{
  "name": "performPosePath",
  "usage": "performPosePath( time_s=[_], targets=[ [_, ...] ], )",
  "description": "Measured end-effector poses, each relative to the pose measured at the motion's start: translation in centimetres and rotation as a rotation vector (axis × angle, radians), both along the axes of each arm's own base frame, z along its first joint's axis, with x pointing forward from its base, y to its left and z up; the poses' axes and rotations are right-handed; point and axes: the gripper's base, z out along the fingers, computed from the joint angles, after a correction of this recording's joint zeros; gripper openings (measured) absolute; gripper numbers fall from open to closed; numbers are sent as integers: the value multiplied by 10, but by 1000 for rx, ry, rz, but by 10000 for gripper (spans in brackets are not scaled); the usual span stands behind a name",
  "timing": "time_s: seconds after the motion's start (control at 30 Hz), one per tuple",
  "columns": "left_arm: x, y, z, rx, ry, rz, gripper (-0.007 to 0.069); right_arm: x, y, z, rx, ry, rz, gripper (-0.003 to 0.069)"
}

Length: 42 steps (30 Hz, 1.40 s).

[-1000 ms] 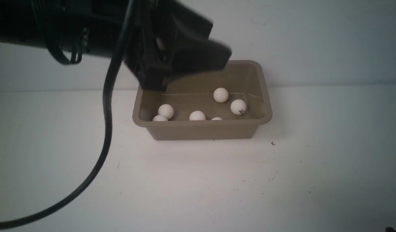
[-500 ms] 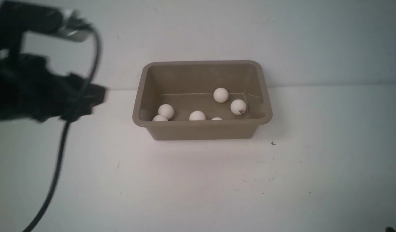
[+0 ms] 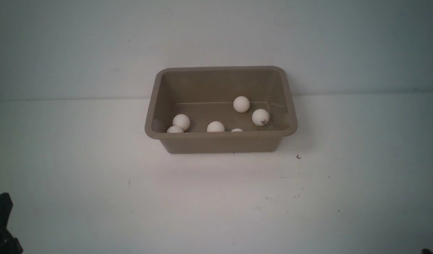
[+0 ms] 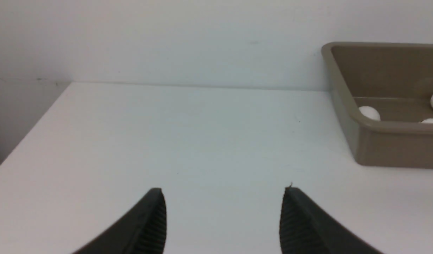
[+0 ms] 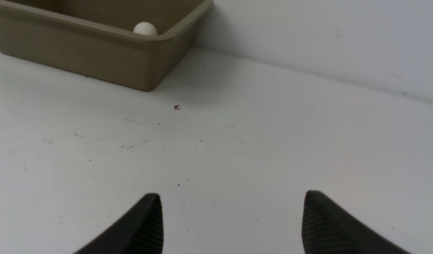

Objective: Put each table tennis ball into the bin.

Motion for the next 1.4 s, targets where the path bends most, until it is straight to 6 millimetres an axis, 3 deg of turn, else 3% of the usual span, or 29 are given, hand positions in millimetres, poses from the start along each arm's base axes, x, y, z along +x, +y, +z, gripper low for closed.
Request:
performPosePath(
  time_s=[0.2,0.53,1.4],
  targets=[
    [-8,-1,-27,0,26,6,394,0,0,0,0,0,0,482],
    [-22,-4,-41,37,-67,-6,394,0,0,0,-1,0,0,482],
    [-23,-2,-37,-2,-125,22,394,0,0,0,-1,0,0,482]
  ],
)
